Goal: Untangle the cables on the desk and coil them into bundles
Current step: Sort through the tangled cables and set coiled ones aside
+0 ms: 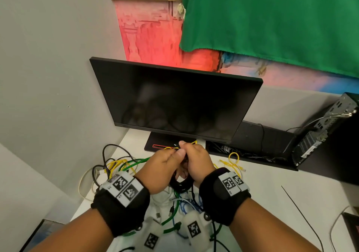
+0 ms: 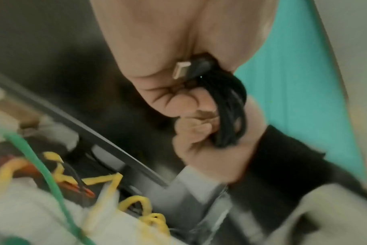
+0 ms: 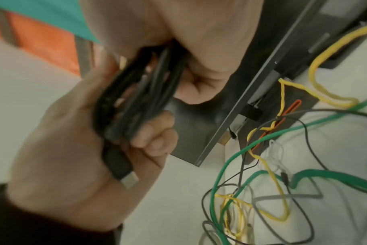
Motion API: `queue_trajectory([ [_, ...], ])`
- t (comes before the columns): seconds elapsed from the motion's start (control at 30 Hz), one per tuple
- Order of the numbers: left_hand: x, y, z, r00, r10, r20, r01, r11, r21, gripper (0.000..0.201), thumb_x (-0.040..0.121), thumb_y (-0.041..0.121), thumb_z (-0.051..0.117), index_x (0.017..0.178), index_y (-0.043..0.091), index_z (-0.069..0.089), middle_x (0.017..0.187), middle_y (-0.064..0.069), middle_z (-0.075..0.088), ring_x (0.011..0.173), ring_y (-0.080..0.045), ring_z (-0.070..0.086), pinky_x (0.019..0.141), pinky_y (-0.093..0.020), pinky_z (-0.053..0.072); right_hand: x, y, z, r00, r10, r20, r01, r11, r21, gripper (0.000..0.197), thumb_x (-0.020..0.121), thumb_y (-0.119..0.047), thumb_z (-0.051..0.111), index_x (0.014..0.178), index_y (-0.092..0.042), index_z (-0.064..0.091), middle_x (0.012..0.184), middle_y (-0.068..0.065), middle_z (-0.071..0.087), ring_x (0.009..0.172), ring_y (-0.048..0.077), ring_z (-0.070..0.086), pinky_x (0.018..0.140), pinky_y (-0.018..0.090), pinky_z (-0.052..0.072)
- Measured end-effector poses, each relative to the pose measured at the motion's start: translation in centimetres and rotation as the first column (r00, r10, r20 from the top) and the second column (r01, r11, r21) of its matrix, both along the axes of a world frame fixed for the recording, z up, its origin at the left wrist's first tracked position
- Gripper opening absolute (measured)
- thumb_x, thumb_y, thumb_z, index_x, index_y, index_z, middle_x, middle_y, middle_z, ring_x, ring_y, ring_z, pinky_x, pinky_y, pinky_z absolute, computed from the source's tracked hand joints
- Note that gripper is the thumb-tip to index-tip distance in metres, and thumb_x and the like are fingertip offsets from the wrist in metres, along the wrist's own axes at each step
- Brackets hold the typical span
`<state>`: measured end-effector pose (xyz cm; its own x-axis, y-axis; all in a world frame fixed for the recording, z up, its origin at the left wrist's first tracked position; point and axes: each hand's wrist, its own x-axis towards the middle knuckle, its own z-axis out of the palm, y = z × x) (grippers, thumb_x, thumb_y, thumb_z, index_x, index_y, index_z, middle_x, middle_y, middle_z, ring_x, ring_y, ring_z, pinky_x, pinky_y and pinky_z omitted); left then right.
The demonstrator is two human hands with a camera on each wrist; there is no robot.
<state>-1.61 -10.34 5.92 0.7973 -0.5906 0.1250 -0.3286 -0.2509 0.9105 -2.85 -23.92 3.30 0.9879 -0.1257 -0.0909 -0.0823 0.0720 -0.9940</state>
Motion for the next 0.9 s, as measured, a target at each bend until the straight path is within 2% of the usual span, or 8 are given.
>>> queue_trajectory([
  [0.13,0.5,-0.9,0.2,0.987,0.037,-0.154,-0.064,0.983,-0.171,0.054,0.101,0.040,0.038,0.054,0.024,0.057,0.049,0.001,0.058,0.047,-0.005,0.054,0.053,-0.012,0.042,0.5,-0.4,0.5,0.999,0.000,0.041,-0.001,1.000,0.010,0.052,0.092,-0.047,0.048,0.048,-0.021,0.060,0.043,0.002,0.053,0.036,0.015,0.048,0.040,0.021,0.038],
  [0.33,1.6,-0.1,-3.7,0.987,0.091,-0.136,-0.083,0.994,0.067,0.054,0.092,0.055,0.044,0.061,0.012,0.054,0.048,0.001,0.054,0.046,-0.011,0.047,0.056,-0.029,0.040,-1.8,-3.6,-2.6,0.981,0.168,-0.103,-0.192,0.930,-0.313,0.044,0.105,-0.047,0.037,0.090,-0.018,0.066,0.065,-0.010,0.062,0.054,0.006,0.054,0.054,0.020,0.041],
  [0.47,0.7,-1.8,-6.3,0.966,0.036,-0.258,0.017,0.979,0.203,0.060,0.086,0.068,0.042,0.067,0.014,0.058,0.060,-0.001,0.065,0.055,-0.014,0.058,0.064,-0.032,0.048,-4.7,-6.7,-5.4,0.946,0.198,-0.257,-0.285,0.887,-0.365,0.045,0.102,-0.050,0.042,0.084,-0.014,0.062,0.053,-0.004,0.058,0.047,0.014,0.052,0.055,0.025,0.043],
  [0.57,0.4,-4.6,-8.1,0.965,0.126,-0.230,-0.075,0.973,0.219,0.052,0.096,0.060,0.035,0.099,0.019,0.067,0.097,-0.002,0.070,0.093,-0.020,0.065,0.090,-0.038,0.049,-6.6,-9.6,-7.5,0.960,0.040,-0.279,-0.113,0.962,-0.250,0.045,0.103,-0.046,0.045,0.082,-0.011,0.065,0.053,0.001,0.061,0.045,0.015,0.055,0.051,0.024,0.046],
  [0.67,-0.2,-7.3,-9.6,0.996,0.046,-0.081,-0.010,0.920,0.393,0.044,0.097,0.054,0.041,0.133,0.030,0.050,0.126,0.004,0.059,0.118,-0.018,0.056,0.101,-0.034,0.043,-8.2,-13.2,-9.9,0.919,-0.228,-0.322,0.198,0.972,-0.126,0.047,0.102,-0.045,0.047,0.084,-0.007,0.068,0.056,0.007,0.059,0.048,0.018,0.055,0.051,0.028,0.048],
  [0.73,-0.9,-9.2,-10.9,0.980,-0.200,-0.014,0.169,0.785,0.596,0.068,0.088,0.059,0.050,0.147,0.036,0.025,0.146,0.005,0.042,0.132,-0.019,0.044,0.108,-0.038,0.037,-9.3,-15.7,-11.5,0.861,-0.363,-0.356,0.365,0.929,-0.063,0.047,0.101,-0.044,0.050,0.087,-0.004,0.069,0.058,0.009,0.059,0.049,0.017,0.054,0.050,0.030,0.049],
  [0.8,-1.7,-10.7,-12.4,0.912,-0.409,-0.032,0.275,0.553,0.786,0.089,0.080,0.065,0.054,0.150,0.040,0.005,0.159,0.001,0.023,0.141,-0.026,0.031,0.113,-0.046,0.031,-10.4,-17.6,-12.8,0.815,-0.428,-0.389,0.434,0.897,-0.078,0.049,0.101,-0.046,0.051,0.087,-0.003,0.070,0.056,0.008,0.056,0.047,0.017,0.051,0.050,0.031,0.048],
  [0.9,-2.3,-11.6,-14.2,0.861,-0.492,-0.131,0.300,0.283,0.911,0.096,0.079,0.075,0.048,0.151,0.041,-0.004,0.164,-0.004,0.002,0.148,-0.034,0.011,0.116,-0.057,0.018,-11.7,-19.7,-14.4,0.773,-0.451,-0.445,0.470,0.880,-0.075,0.050,0.102,-0.046,0.048,0.088,-0.002,0.068,0.054,0.009,0.053,0.046,0.019,0.047,0.046,0.030,0.045],
])
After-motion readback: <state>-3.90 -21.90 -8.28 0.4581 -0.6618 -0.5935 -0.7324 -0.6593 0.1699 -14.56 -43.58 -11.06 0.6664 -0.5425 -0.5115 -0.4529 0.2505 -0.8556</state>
